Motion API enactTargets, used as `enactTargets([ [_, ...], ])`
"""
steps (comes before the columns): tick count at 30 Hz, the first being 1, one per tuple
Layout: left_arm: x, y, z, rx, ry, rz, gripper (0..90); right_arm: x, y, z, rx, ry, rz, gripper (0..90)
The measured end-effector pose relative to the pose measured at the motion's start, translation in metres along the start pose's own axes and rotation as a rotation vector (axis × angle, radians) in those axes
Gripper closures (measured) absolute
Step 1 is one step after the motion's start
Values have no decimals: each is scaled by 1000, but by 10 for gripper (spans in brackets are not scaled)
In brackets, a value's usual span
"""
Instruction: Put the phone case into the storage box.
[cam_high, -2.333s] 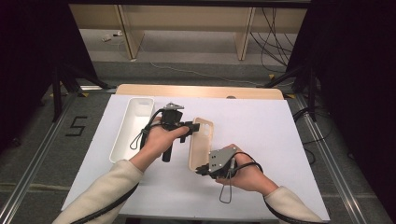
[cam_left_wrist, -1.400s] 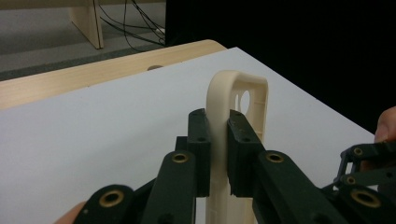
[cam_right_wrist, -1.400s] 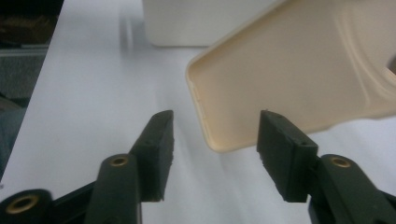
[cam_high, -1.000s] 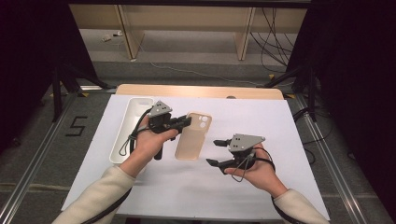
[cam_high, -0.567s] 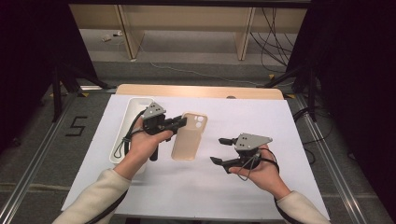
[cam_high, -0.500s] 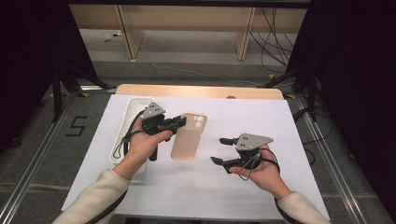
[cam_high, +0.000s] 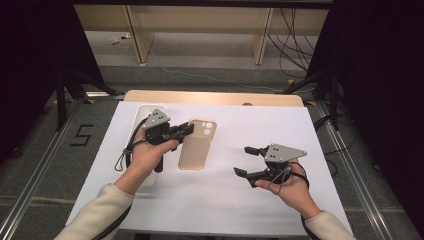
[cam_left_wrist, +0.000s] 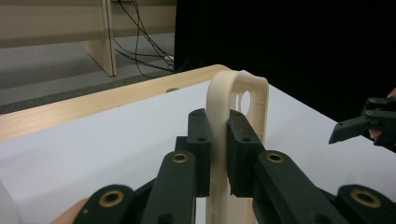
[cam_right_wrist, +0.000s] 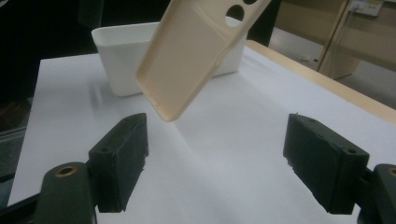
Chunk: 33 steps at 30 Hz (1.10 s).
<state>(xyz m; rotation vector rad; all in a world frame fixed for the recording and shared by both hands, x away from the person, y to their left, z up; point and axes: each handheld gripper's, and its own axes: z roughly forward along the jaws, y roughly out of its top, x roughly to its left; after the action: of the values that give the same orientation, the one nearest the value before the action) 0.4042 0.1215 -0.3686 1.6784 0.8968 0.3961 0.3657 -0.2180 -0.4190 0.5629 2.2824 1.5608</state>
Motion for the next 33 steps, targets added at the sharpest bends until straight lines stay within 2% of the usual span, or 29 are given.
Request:
enactTargets([
  [1,1,0,-2,-5,3,7,813,0,-1,-1,-22,-10,4,220],
  [2,1,0,-3,-7,6,-3,813,0,-1,-5,-14,-10,9,219],
  [3,2,1,-3,-8,6,-1,812,0,-2,-5,-31,-25,11,219],
  [6,2,1,-5,-12,8,0,812,0,-4,-12,-25,-20,22,214],
  [7,3,1,-6,-14,10,1,812,1,-6,-13,-36,-35,28,213],
  [11,3,1,-9,-18,15,3,812,1,-8,-20,-27,-43,30,204],
  [12,3,1,-9,-20,16,1,812,0,-10,-19,-47,-36,29,203],
  [13,4,1,-9,-21,14,3,812,1,-10,-21,-32,-40,35,200],
  [15,4,0,-10,-20,14,1,812,1,-11,-23,-44,-53,31,197],
  [22,4,-2,-11,-23,15,-4,812,1,-16,-31,-35,-68,37,178],
  [24,5,-2,-12,-21,18,7,812,1,-17,-33,-37,-87,35,172],
  [26,5,-2,-12,-21,22,3,812,1,-18,-36,-14,-101,33,169],
  [27,5,-2,-12,-21,22,3,812,1,-20,-34,-44,-98,37,169],
  [31,8,-1,-14,-23,21,10,812,1,-23,-37,-29,-98,44,169],
  [33,10,0,-15,-22,23,18,812,1,-24,-37,-43,-112,48,169],
])
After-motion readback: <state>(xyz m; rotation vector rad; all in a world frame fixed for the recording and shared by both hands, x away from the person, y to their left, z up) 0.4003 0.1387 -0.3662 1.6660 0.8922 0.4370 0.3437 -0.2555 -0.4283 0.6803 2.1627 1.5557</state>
